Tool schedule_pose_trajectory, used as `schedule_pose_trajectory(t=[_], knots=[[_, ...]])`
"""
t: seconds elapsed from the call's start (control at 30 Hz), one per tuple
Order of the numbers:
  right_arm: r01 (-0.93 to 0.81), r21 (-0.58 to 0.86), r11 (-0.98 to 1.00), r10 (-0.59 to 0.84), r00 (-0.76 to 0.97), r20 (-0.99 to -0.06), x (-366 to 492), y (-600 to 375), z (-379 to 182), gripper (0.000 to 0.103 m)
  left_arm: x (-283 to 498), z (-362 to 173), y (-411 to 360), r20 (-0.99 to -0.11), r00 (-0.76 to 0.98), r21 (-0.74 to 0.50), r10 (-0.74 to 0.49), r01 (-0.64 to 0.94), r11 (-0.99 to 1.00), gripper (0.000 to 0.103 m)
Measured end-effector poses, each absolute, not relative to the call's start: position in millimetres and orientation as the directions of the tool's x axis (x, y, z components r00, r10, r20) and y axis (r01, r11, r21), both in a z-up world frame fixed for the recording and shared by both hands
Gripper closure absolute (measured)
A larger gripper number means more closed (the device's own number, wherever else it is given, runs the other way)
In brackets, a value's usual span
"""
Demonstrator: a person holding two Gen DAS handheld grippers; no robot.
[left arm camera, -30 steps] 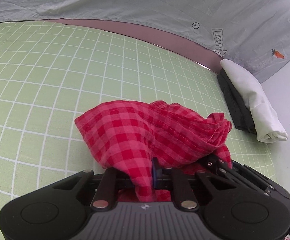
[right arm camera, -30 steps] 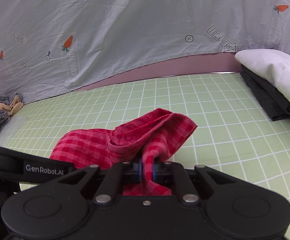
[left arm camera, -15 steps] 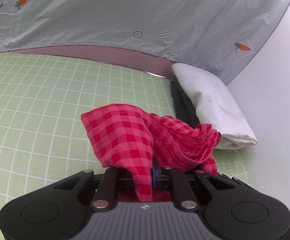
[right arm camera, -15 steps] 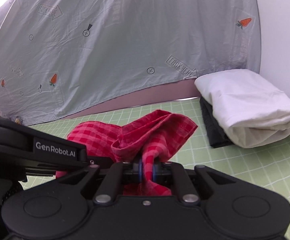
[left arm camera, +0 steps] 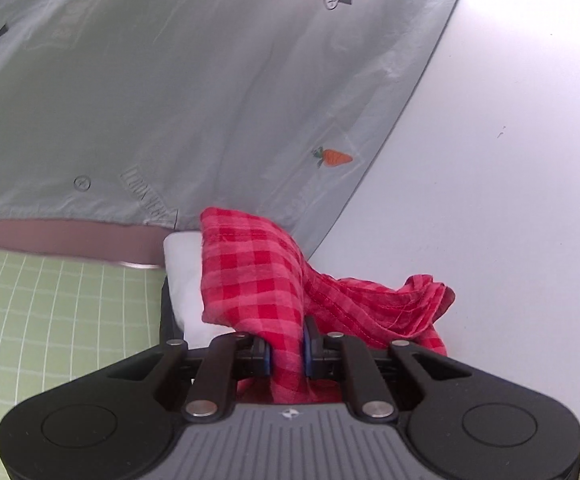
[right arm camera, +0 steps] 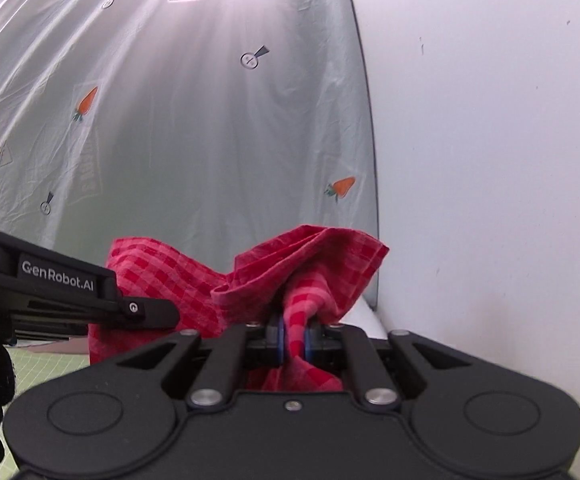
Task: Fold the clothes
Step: 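Carry the shorts with both tools onto the folded white clothes stack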
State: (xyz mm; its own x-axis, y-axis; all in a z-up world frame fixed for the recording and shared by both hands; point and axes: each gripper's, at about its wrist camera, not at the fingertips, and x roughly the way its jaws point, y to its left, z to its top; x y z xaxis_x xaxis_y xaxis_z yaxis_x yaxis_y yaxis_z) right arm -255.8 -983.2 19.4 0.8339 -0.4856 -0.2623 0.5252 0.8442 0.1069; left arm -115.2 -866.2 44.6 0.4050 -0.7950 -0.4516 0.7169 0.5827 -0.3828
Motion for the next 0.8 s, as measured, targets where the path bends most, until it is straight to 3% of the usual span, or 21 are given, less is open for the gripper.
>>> schedule_pose_trajectory(t=[0.2, 0.23, 0.27, 0.33, 0.37, 0.4, 0.5, 0.53, 0.6, 0.8], knots=[[0.572, 0.055, 0.818, -0.55, 0.808, -0.212, -228.2, -1028.6, 28.8, 0.094, -81.9, 50.8, -906.1, -0.413, 0.47, -0.388, -0.78, 0.683, 0.618, 0.087], [0.589, 0.052, 0.807, -0.562, 0.792, -0.238, -222.1, -1036.8, 21.2, 0.093, -75.8, 43.0, -913.4, -0.431, 0.484, -0.393, -0.761, 0.659, 0.641, 0.084], [0.606, 0.048, 0.794, -0.574, 0.774, -0.268, -215.8, -1045.2, 12.8, 0.092, -69.5, 32.8, -920.3, -0.457, 0.495, -0.389, -0.739, 0.637, 0.666, 0.072], [0.638, 0.011, 0.77, -0.601, 0.73, -0.325, -203.0, -1058.9, -7.7, 0.082, -58.6, 10.1, -931.8, -0.515, 0.508, -0.357, -0.69, 0.605, 0.712, 0.058], [0.652, -0.029, 0.757, -0.618, 0.701, -0.356, -198.1, -1061.0, -18.9, 0.078, -55.3, -0.7, -935.4, -0.542, 0.512, -0.327, -0.667, 0.602, 0.728, 0.058], [0.665, -0.07, 0.744, -0.635, 0.67, -0.386, -193.6, -1062.5, -29.9, 0.067, -53.1, -9.7, -937.0, -0.565, 0.511, -0.31, -0.648, 0.597, 0.74, 0.058], [0.686, -0.1, 0.721, -0.653, 0.624, -0.43, -196.3, -1062.5, -48.8, 0.054, -51.5, -30.2, -931.4, -0.601, 0.486, -0.329, -0.635, 0.573, 0.75, 0.049], [0.691, -0.09, 0.717, -0.652, 0.62, -0.436, -200.5, -1061.6, -52.2, 0.04, -51.6, -34.8, -927.9, -0.608, 0.474, -0.345, -0.637, 0.565, 0.749, 0.041], [0.702, -0.071, 0.708, -0.651, 0.612, -0.449, -209.1, -1059.8, -59.1, 0.022, -52.1, -43.4, -921.4, -0.623, 0.451, -0.367, -0.639, 0.553, 0.748, 0.04], [0.734, 0.049, 0.677, -0.604, 0.592, -0.533, -224.7, -1060.5, -80.7, 0.014, -58.8, -62.4, -916.5, -0.647, 0.396, -0.373, -0.652, 0.582, 0.723, 0.04]])
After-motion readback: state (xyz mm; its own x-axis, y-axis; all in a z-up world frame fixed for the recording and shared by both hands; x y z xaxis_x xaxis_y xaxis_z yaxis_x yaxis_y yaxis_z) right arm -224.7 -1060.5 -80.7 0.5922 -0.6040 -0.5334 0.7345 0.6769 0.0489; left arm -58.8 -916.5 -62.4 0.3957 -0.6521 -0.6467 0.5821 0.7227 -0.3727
